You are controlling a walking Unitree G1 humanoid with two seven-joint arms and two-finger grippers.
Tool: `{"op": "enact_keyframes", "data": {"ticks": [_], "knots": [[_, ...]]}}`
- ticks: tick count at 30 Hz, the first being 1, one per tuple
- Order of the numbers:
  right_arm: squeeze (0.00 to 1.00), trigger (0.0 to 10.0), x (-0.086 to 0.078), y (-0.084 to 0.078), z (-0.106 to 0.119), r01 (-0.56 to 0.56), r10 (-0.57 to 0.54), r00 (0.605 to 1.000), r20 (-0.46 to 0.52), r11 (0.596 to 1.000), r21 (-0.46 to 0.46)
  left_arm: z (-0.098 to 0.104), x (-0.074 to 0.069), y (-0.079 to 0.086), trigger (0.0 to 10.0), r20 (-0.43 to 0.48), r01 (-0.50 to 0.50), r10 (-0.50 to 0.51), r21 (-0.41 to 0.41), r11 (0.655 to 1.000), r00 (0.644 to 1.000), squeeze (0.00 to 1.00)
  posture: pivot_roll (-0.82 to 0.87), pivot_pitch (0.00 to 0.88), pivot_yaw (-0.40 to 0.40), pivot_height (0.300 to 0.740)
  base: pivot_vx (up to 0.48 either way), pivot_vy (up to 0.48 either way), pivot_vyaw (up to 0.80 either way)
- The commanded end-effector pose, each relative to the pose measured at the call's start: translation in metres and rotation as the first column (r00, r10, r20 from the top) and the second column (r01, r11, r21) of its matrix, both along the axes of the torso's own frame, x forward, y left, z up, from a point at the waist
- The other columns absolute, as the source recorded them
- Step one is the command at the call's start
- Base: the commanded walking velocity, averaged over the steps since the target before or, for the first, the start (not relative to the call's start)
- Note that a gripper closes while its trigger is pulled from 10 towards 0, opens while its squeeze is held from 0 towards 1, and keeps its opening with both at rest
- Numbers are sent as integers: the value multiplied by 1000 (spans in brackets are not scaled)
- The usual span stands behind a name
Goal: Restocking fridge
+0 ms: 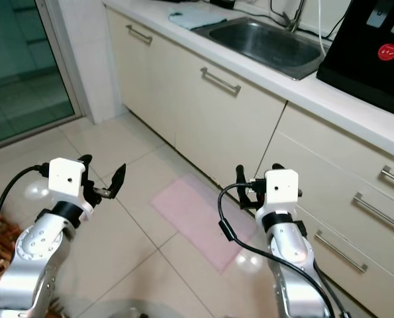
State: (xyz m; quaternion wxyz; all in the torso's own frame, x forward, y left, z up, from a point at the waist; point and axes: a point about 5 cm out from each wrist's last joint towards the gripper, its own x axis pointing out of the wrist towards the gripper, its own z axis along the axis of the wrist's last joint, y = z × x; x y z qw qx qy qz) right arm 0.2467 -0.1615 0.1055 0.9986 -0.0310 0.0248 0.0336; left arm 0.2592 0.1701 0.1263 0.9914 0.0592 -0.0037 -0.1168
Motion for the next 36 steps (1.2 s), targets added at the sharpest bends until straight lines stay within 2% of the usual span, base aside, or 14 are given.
{"op": "enact_keyframes", "data": {"ticks": [1,6,23,30,36], "knots": [[0,10000,0,-6,6,26,-26,999,19,999,-19,2,5,-9,10000,-9,21,-22,-21,1000,1000,0,-29,0,-19,740,0,0,0],[0,10000,-3,-9,7,52,-52,998,21,999,-12,2,8,-12,10000,-22,49,-49,-23,999,999,0,-44,0,-6,740,0,0,0],[0,10000,-5,-8,7,72,-71,997,14,997,-11,4,11,-16,10000,-18,87,-87,-10,996,996,0,-41,0,4,740,-314,0,0],[0,10000,-3,-6,8,62,-62,998,16,998,-13,6,11,-12,10000,-15,82,-82,-3,997,997,0,-36,0,2,740,0,0,0],[0,10000,0,-5,10,47,-46,999,28,999,-5,8,11,-9,10000,-17,75,-75,5,997,997,0,-28,0,4,740,0,457,0]]}}
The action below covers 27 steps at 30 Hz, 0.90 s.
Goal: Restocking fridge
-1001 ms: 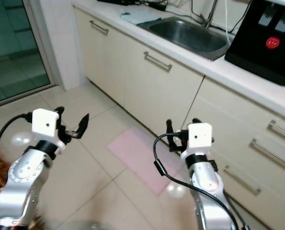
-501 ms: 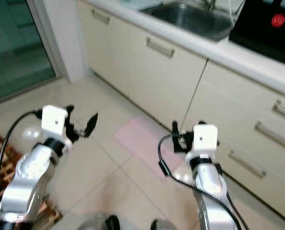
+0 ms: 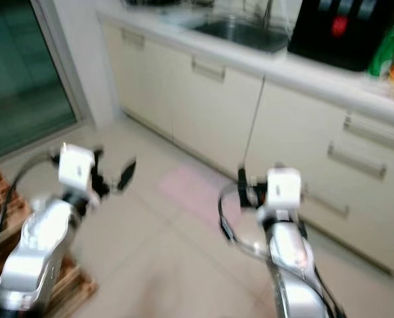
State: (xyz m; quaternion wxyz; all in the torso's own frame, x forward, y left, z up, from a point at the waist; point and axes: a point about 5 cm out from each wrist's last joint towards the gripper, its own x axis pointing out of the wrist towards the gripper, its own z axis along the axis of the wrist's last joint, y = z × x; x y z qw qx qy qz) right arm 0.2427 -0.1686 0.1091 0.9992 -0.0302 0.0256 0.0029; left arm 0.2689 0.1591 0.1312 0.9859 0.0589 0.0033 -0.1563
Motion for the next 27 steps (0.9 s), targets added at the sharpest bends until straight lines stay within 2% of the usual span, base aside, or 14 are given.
{"op": "enact_keyframes", "data": {"ticks": [1,3,5,10,17,20,21,27], "knots": [[0,10000,4,3,7,-25,25,999,30,1000,-11,3,1,2,10000,3,-5,5,5,1000,1000,0,-28,0,4,740,0,480,0],[0,10000,4,8,8,-87,89,996,27,995,-51,3,-2,5,10000,3,-7,7,17,1000,1000,0,-24,0,7,740,0,480,0],[0,10000,4,10,7,-102,103,994,26,993,-58,3,-3,5,10000,2,-7,7,20,1000,1000,0,-24,0,7,740,0,480,0],[0,10000,2,18,7,-158,161,986,35,984,-78,2,-12,14,10000,-9,-20,20,45,999,1000,0,-11,0,5,740,0,480,800],[0,10000,-4,24,1,-220,222,975,17,973,-75,0,-23,19,10000,-20,-10,11,70,998,1000,0,5,0,-6,740,0,480,800],[0,10000,-9,21,-3,-221,221,975,1,972,-75,0,-30,18,10000,-17,0,1,61,998,1000,0,9,0,-10,740,0,480,800],[0,10000,-11,15,-4,-181,181,984,5,983,-16,2,-34,14,10000,4,35,-35,58,998,999,0,15,0,-17,740,0,0,0],[0,10000,-18,7,-3,-146,146,989,29,989,-19,3,-37,8,10000,24,83,-85,72,994,996,0,4,0,-16,740,0,-80,0]]}}
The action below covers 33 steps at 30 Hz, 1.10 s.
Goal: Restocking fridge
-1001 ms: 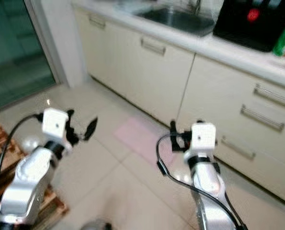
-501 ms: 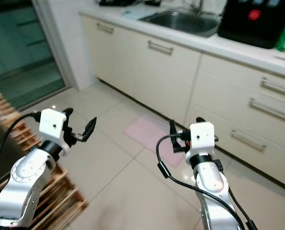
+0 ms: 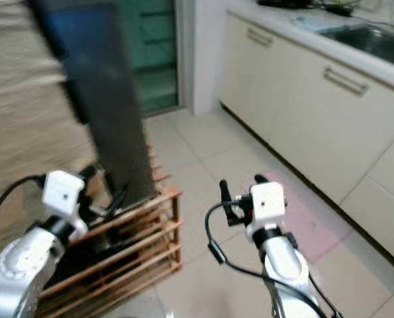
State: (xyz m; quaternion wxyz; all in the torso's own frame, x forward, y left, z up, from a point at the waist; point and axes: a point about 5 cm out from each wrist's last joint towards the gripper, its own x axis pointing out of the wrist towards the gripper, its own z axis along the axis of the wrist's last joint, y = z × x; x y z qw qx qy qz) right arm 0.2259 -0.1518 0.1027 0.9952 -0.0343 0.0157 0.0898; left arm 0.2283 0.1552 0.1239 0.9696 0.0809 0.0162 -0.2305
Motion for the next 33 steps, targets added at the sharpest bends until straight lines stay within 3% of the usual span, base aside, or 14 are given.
{"op": "enact_keyframes", "data": {"ticks": [1,12,23,33], "knots": [[0,10000,-2,-10,2,32,-32,999,14,999,-16,9,3,11,10000,55,-66,64,23,998,996,0,4,0,-16,740,0,-480,0],[0,10000,-11,-14,-2,54,-54,999,-3,998,-28,9,1,6,10000,56,-46,45,17,999,997,0,-7,0,-14,740,0,-453,0],[0,10000,-2,-12,7,30,-29,999,22,999,-42,12,5,10,10000,73,-92,93,-15,996,993,0,-4,0,-21,740,0,0,0],[0,10000,1,-7,13,-16,16,1000,10,1000,13,14,0,14,10000,26,-93,94,-28,995,995,0,10,0,-28,740,0,0,0]]}}
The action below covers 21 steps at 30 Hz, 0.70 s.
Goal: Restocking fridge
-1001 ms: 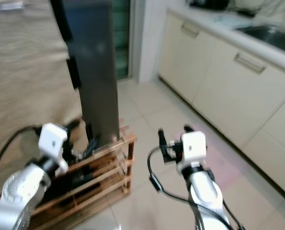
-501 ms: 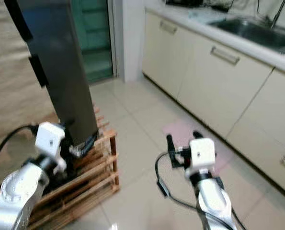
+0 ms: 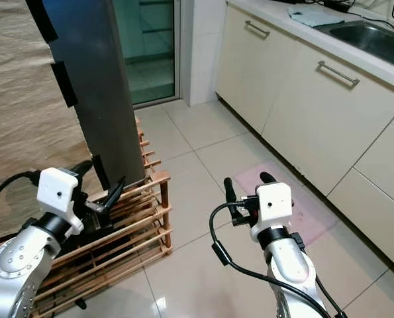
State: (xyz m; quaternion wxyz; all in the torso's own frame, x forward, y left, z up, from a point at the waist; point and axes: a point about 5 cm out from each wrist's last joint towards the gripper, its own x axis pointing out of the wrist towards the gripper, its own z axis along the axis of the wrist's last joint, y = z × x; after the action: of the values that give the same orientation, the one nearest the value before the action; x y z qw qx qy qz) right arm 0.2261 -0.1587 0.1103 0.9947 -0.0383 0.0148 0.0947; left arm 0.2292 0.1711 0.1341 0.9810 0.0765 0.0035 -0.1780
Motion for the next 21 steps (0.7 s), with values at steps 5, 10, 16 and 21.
{"op": "enact_keyframes", "data": {"ticks": [5,10,16,21], "knots": [[0,10000,2,1,7,16,-16,1000,0,998,55,10,8,-8,10000,-22,23,-24,-39,999,999,0,7,0,-24,740,-118,0,0],[0,10000,3,0,8,23,-23,1000,-1,998,52,13,11,-8,10000,-10,35,-35,-17,999,999,0,2,0,-17,740,-415,0,0],[0,10000,4,0,10,33,-33,999,-2,998,53,14,16,-11,10000,-19,67,-67,15,998,998,0,-6,0,-7,740,-423,0,0],[0,10000,6,1,14,41,-42,999,12,998,51,20,23,-15,10000,18,79,-80,27,997,997,0,-6,0,-7,740,-404,0,0]]}}
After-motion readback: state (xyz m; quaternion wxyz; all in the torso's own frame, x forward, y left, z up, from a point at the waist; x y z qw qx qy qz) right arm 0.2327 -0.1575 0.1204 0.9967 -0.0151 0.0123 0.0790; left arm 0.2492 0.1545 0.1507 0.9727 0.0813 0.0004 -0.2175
